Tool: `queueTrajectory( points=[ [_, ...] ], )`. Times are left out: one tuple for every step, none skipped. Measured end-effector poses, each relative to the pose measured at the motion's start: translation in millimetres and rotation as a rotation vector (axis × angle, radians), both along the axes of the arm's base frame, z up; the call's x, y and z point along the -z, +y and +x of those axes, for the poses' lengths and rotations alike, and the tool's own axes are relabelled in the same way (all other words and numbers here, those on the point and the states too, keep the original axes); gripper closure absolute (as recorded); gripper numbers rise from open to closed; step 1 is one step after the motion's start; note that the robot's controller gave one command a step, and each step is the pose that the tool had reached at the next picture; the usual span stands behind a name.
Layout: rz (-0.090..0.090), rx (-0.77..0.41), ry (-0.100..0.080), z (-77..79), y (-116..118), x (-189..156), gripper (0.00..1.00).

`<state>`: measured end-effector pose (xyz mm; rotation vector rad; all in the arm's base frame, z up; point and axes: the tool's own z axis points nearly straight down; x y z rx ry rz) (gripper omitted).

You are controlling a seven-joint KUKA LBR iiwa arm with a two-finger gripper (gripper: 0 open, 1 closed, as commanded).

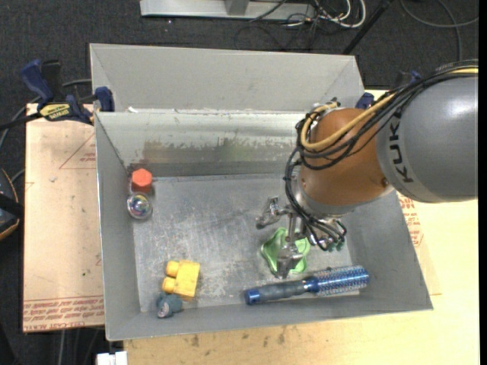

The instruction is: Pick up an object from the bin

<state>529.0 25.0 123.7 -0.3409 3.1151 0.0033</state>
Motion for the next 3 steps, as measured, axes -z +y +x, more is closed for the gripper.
queueTrajectory(
  points=[
    [0.004, 0.060, -0.002, 4.9, -45.2, 49.3, 0.00],
    [0.001, 0.036, 0.002, 31.8, -75.4, 50.1, 0.00],
    [-0.002, 0.036, 0.002, 31.6, -76.4, 48.7, 1.00]
  ],
)
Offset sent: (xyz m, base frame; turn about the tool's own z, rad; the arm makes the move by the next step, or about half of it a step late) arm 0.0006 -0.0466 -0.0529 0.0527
